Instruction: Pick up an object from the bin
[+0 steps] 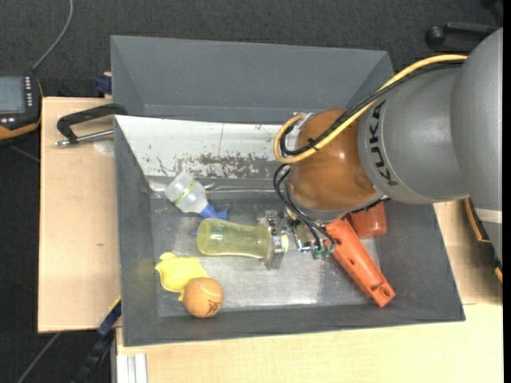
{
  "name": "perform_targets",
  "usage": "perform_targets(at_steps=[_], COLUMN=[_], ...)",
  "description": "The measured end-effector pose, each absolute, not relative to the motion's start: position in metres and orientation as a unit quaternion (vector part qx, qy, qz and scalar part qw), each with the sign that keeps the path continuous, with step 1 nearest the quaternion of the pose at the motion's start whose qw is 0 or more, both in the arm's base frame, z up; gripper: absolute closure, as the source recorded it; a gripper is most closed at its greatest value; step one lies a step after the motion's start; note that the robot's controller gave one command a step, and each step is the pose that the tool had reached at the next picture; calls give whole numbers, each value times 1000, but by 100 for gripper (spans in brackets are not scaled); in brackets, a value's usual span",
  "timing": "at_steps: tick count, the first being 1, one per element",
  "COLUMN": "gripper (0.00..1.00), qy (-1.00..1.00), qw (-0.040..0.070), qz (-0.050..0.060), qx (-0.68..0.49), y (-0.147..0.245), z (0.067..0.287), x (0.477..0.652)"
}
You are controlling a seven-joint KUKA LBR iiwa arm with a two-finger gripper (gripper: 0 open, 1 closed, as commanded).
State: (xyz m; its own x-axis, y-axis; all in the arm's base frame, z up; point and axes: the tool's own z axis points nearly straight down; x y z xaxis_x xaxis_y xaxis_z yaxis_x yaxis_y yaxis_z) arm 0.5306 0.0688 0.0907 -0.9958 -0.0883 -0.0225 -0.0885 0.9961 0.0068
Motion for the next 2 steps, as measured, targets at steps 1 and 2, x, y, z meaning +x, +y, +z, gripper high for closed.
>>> perform_targets(at_steps=[1,2], gripper=[100,100], qy=[999,998], qw=[11,11], qz=[4,4], qx=[-48,-55], y=[65,68], z=[89,72], x=[527,531])
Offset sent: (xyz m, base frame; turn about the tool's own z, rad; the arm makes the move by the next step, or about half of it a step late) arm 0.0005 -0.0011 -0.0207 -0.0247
